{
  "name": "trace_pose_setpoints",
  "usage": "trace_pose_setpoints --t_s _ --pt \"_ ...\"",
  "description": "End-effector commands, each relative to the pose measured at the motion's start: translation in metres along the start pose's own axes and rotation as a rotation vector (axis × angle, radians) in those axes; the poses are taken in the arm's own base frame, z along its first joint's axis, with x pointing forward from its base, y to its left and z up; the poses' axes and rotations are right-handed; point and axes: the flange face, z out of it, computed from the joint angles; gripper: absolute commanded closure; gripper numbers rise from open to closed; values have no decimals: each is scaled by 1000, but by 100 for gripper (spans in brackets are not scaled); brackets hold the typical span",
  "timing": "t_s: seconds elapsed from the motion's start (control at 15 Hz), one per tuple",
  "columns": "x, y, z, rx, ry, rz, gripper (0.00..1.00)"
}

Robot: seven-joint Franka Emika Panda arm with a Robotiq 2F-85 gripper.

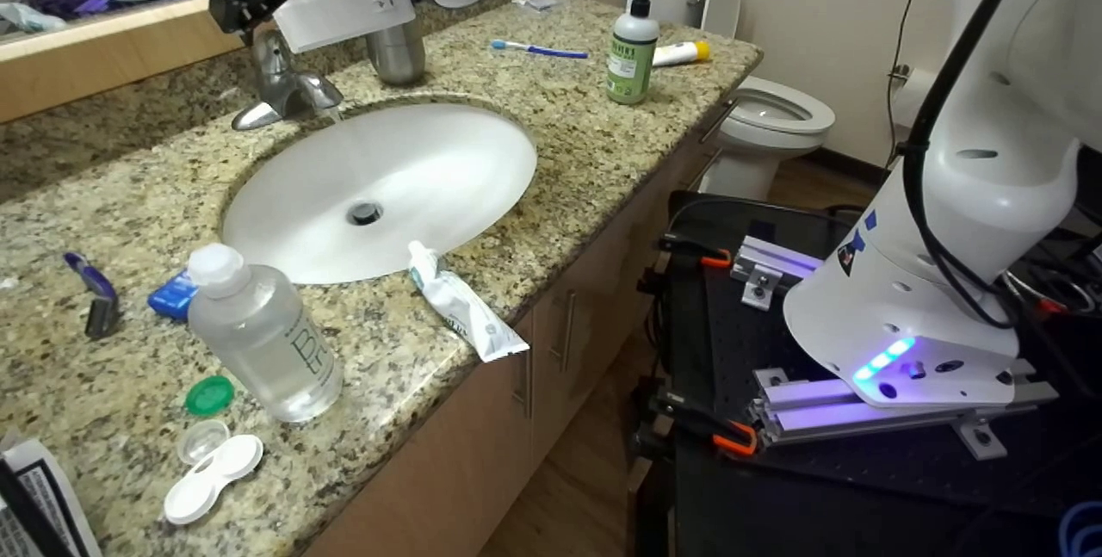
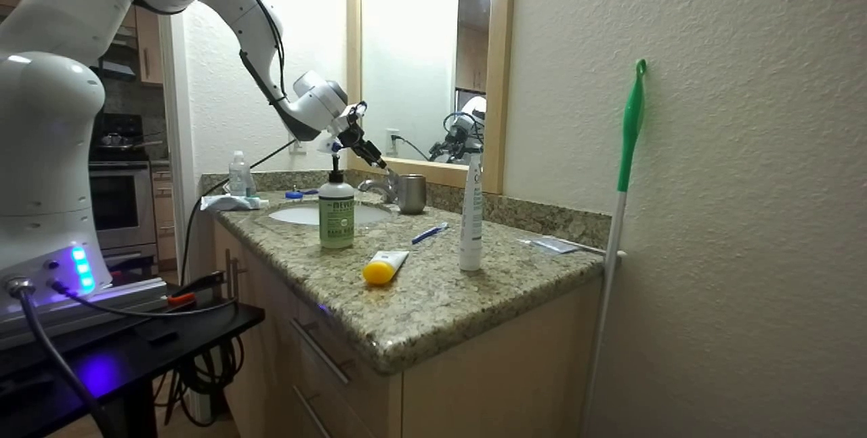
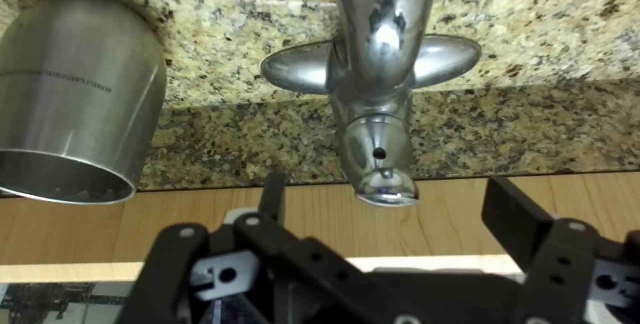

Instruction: Open the tap

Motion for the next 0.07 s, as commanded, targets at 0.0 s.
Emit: trace_pose_setpoints --t_s 0.0 --pt "0 0 0 0 0 0 0"
